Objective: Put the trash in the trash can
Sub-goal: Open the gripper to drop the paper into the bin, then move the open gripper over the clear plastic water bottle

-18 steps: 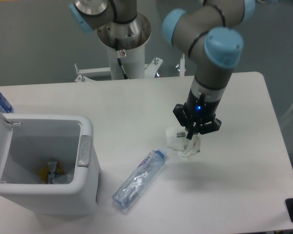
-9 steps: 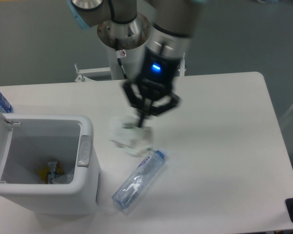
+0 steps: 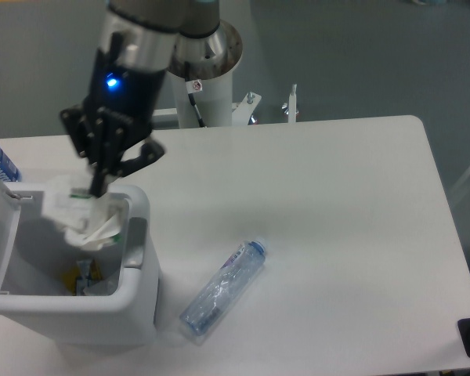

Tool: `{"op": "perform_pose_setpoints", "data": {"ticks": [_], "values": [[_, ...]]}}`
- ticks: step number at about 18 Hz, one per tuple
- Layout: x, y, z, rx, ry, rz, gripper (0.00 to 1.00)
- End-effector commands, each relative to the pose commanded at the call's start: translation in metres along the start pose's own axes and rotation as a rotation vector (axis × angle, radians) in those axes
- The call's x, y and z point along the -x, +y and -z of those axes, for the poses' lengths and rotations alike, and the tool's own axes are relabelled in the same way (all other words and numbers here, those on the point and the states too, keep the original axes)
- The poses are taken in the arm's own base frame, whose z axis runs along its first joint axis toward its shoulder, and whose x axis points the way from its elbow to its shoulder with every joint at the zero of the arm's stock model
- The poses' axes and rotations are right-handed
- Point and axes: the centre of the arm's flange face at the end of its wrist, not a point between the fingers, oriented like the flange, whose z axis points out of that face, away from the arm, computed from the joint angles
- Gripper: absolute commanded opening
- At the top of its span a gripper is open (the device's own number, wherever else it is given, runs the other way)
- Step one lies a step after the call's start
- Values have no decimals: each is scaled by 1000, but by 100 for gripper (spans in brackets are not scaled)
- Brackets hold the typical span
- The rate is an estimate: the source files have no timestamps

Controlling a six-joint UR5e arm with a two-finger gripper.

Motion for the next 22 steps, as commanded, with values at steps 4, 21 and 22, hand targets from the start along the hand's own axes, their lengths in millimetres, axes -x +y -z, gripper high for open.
{"op": "perform_pose_setpoints", "data": {"ticks": [4, 21, 22], "values": [[0, 2, -14, -8, -8, -18, 100], [222, 89, -41, 169, -182, 63, 100], [234, 98, -56, 217, -194, 46, 100]]}}
